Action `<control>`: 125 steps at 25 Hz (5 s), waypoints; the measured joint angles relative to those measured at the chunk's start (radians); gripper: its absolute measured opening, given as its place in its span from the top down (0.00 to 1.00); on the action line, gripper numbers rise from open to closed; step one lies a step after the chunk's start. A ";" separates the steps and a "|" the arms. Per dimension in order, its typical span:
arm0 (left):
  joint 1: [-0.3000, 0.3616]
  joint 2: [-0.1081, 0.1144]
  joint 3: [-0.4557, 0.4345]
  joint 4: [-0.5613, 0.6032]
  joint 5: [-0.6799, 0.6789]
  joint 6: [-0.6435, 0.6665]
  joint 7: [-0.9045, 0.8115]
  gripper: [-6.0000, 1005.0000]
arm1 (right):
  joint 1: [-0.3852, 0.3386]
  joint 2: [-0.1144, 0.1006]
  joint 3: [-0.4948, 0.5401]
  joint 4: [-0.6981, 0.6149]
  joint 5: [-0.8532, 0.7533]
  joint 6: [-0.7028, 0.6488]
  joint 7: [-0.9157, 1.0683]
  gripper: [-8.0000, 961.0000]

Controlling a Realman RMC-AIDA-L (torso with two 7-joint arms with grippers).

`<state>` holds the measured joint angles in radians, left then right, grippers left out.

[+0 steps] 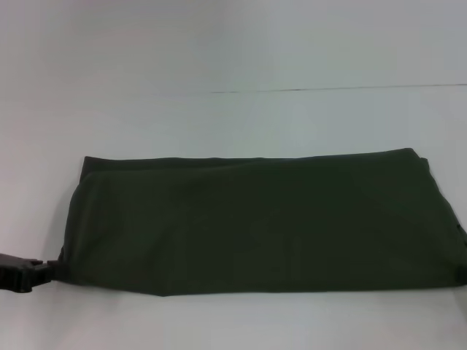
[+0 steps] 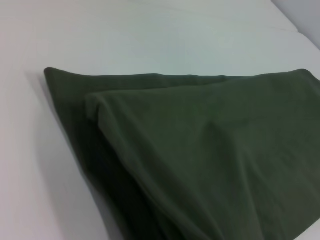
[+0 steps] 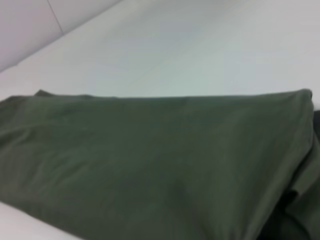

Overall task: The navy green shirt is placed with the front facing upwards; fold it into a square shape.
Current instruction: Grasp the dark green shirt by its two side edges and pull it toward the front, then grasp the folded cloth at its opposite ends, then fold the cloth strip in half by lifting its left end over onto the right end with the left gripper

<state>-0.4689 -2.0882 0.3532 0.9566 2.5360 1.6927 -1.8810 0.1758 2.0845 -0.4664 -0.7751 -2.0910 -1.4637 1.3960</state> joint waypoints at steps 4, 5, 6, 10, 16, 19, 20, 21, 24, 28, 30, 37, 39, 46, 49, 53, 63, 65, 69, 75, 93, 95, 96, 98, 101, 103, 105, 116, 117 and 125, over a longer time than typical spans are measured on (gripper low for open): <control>-0.005 0.001 0.003 0.000 0.002 0.011 -0.005 0.96 | 0.000 -0.002 0.042 -0.013 0.000 -0.040 -0.016 0.85; -0.005 0.001 0.003 0.001 0.002 0.009 -0.007 0.96 | 0.001 -0.002 0.046 -0.023 0.000 -0.047 -0.017 0.84; -0.005 0.002 0.000 0.002 0.002 0.007 -0.008 0.94 | 0.001 -0.001 0.048 -0.031 0.000 -0.051 -0.017 0.83; -0.005 0.004 -0.037 0.015 -0.005 -0.013 -0.022 0.87 | -0.002 0.002 0.069 -0.063 0.003 -0.064 -0.018 0.75; -0.005 0.010 -0.076 0.037 -0.010 -0.047 -0.052 0.76 | 0.006 0.003 0.150 -0.112 0.013 -0.095 -0.019 0.49; -0.014 0.013 -0.097 0.044 -0.065 -0.060 -0.075 0.52 | 0.024 0.002 0.168 -0.124 0.030 -0.154 -0.034 0.36; -0.021 0.013 -0.098 0.041 -0.085 -0.063 -0.079 0.48 | 0.034 0.002 0.168 -0.126 0.034 -0.177 -0.041 0.32; -0.027 0.011 -0.096 0.036 -0.095 -0.067 -0.080 0.43 | 0.044 0.003 0.166 -0.126 0.037 -0.195 -0.048 0.29; -0.053 0.006 -0.090 0.009 -0.107 -0.110 -0.104 0.31 | 0.084 0.008 0.153 -0.115 0.034 -0.247 -0.088 0.21; -0.085 0.013 -0.062 -0.038 -0.108 -0.178 -0.167 0.20 | 0.137 0.006 0.091 -0.073 0.030 -0.269 -0.137 0.11; -0.097 0.013 -0.051 -0.050 -0.109 -0.201 -0.180 0.15 | 0.159 0.006 0.030 -0.067 0.029 -0.268 -0.148 0.11; -0.108 0.007 -0.026 -0.065 -0.103 -0.261 -0.236 0.15 | 0.203 0.004 -0.219 -0.076 0.025 -0.262 -0.174 0.11; -0.106 0.008 -0.008 -0.066 -0.100 -0.276 -0.274 0.16 | 0.208 0.005 -0.249 -0.079 0.024 -0.266 -0.176 0.11; -0.101 0.005 0.016 -0.070 -0.055 -0.309 -0.394 0.16 | 0.229 0.008 -0.271 -0.059 0.018 -0.256 -0.175 0.11; -0.096 0.004 0.017 -0.083 -0.049 -0.312 -0.407 0.16 | 0.235 0.008 -0.271 -0.044 0.017 -0.250 -0.172 0.12; -0.091 0.002 0.018 -0.093 -0.041 -0.316 -0.408 0.16 | 0.239 0.009 -0.273 -0.032 0.017 -0.246 -0.170 0.12; -0.086 -0.007 0.057 -0.135 -0.022 -0.392 -0.409 0.16 | 0.245 0.009 -0.282 -0.013 0.017 -0.246 -0.170 0.12; -0.085 -0.008 0.064 -0.140 -0.022 -0.404 -0.410 0.16 | 0.246 0.010 -0.282 -0.012 0.017 -0.246 -0.170 0.12; -0.086 -0.009 0.071 -0.143 -0.022 -0.418 -0.411 0.16 | 0.247 0.011 -0.282 -0.007 0.017 -0.247 -0.169 0.12; -0.086 -0.009 0.075 -0.144 -0.022 -0.430 -0.411 0.16 | 0.251 0.011 -0.282 -0.007 0.018 -0.241 -0.167 0.12; -0.095 -0.016 0.122 -0.158 -0.022 -0.441 -0.417 0.18 | 0.258 0.008 -0.282 -0.004 0.017 -0.222 -0.156 0.12; -0.095 -0.016 0.122 -0.158 -0.023 -0.438 -0.417 0.19 | 0.258 0.008 -0.282 -0.004 0.017 -0.220 -0.155 0.12; -0.095 -0.016 0.122 -0.158 -0.023 -0.436 -0.417 0.19 | 0.258 0.008 -0.282 -0.004 0.017 -0.220 -0.155 0.12; -0.095 -0.017 0.122 -0.158 -0.024 -0.434 -0.417 0.19 | 0.258 0.008 -0.282 -0.005 0.017 -0.220 -0.155 0.12; -0.101 -0.018 0.122 -0.167 -0.023 -0.433 -0.417 0.20 | 0.258 0.008 -0.282 -0.006 0.017 -0.220 -0.154 0.12; -0.105 -0.018 0.122 -0.173 -0.023 -0.433 -0.417 0.20 | 0.256 0.008 -0.282 -0.008 0.017 -0.219 -0.154 0.12; -0.109 -0.018 0.123 -0.179 -0.023 -0.432 -0.415 0.21 | 0.255 0.008 -0.282 -0.010 0.017 -0.219 -0.151 0.12; -0.119 -0.019 0.165 -0.183 -0.027 -0.422 -0.416 0.23 | 0.251 0.006 -0.282 -0.013 0.017 -0.211 -0.139 0.12; -0.119 -0.020 0.168 -0.183 -0.028 -0.422 -0.416 0.24 | 0.251 0.006 -0.282 -0.013 0.017 -0.211 -0.138 0.12; -0.119 -0.021 0.172 -0.184 -0.025 -0.421 -0.414 0.26 | 0.255 0.006 -0.282 -0.013 0.017 -0.210 -0.131 0.13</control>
<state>-0.5876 -2.1094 0.5250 0.7726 2.5110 1.2719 -2.2952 0.4306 2.0908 -0.7486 -0.7880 -2.0738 -1.6734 1.2649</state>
